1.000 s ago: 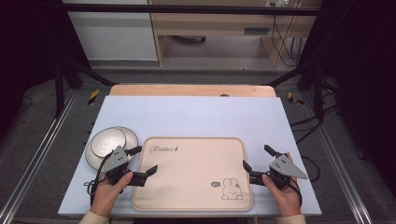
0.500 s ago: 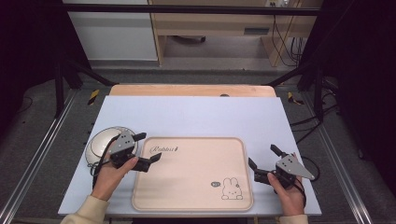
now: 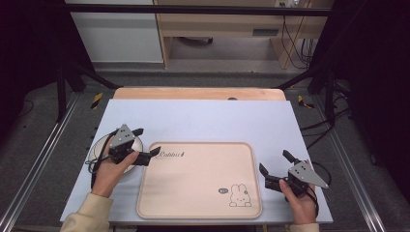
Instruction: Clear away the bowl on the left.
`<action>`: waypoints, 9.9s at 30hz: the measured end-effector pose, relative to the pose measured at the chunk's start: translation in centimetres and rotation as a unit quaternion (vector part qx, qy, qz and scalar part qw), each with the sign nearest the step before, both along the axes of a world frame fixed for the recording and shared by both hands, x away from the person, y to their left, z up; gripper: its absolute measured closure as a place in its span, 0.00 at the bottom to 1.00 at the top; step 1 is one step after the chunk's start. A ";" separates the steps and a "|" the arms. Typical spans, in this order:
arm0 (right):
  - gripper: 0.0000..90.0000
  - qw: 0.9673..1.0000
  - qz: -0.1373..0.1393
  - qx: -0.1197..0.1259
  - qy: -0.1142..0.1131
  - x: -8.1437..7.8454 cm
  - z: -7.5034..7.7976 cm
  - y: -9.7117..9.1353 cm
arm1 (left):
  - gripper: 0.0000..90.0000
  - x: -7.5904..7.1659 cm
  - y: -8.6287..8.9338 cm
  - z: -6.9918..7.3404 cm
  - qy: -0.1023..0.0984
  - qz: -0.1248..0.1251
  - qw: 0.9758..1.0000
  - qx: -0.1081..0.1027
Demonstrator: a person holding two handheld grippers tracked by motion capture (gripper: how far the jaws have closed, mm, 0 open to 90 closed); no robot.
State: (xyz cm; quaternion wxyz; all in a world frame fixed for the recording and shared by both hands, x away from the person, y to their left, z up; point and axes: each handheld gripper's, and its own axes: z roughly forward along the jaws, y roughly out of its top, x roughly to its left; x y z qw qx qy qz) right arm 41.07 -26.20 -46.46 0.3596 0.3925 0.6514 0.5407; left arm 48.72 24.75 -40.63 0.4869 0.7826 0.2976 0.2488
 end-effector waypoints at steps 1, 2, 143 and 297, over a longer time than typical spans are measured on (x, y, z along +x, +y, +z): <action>0.04 1.000 -0.002 0.002 0.000 0.0 0.0 0.0 | 0.06 -0.2 0.3 0.1 -0.001 0.007 1.000 0.005; 0.04 1.000 -0.002 0.004 -0.001 0.0 0.0 0.0 | 0.06 -0.3 0.7 0.3 -0.002 0.012 1.000 0.004; 0.05 0.999 0.026 -0.019 -0.009 -0.1 0.0 1.0 | 0.91 1.4 13.9 -2.3 0.167 0.250 0.953 -0.035; 0.04 0.996 0.071 0.006 -0.054 0.1 0.5 1.2 | 0.91 3.0 -12.2 -1.6 0.276 -0.008 0.961 0.026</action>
